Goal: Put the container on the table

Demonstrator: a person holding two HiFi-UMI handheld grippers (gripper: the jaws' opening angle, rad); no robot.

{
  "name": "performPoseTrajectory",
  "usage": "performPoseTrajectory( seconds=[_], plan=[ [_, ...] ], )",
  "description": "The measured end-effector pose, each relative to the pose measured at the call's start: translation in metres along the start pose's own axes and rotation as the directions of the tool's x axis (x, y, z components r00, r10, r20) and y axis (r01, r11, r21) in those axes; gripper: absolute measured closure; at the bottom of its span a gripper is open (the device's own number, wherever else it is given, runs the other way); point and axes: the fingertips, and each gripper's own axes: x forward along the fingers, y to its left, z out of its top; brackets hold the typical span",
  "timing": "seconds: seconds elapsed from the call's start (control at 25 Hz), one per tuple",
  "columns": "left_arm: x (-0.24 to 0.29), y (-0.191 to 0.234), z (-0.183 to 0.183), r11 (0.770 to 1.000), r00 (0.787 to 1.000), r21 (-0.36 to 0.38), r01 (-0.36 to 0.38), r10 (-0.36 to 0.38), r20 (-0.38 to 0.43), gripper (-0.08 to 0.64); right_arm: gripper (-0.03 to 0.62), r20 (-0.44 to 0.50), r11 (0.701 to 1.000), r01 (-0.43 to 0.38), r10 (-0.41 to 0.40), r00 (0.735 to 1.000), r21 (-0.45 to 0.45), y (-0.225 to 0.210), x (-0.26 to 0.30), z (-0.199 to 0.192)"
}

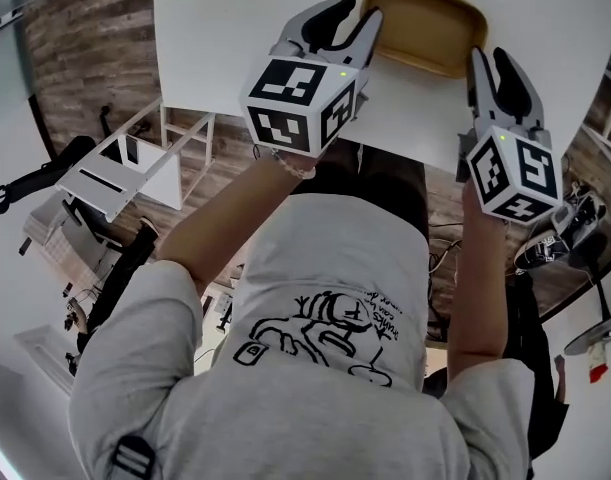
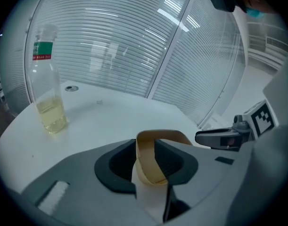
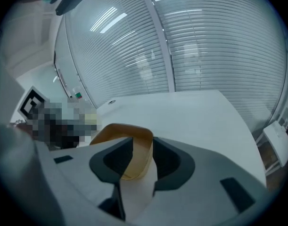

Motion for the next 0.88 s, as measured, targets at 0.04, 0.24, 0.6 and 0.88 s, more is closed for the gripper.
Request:
performPoseTrajectory(
  seconds=[0.04,0.24,0.6,0.88],
  plan=[
    [-0.006,-0.003,0.003,1.0,1.0,0.001,0.003,-0.003,0.002,0.454,0.488,0.002,1.0,-0.003,0.003,1.0,-0.003,0.003,-0.005,0.003],
    [-0.034,-0.018,0.03,0.999,0.999,0.024,0.024,-0.025,0.041,0.454,0.488,0.046,0.999,-0.009,0.01,0.999,-0.04,0.013,-0.027,0.034],
    [-0.086,-0.046,0.08,0.996,0.986,0.052,0.067,-0.074,0.146,0.454,0.488,0.15,0.994,-0.006,0.022,0.988,-0.106,0.03,-0.075,0.092],
    [-0.127,-0.07,0.122,0.991,0.965,0.094,0.097,-0.117,0.234,0.468,0.489,0.244,0.987,0.002,0.038,0.969,-0.162,0.039,-0.115,0.145]
  ],
)
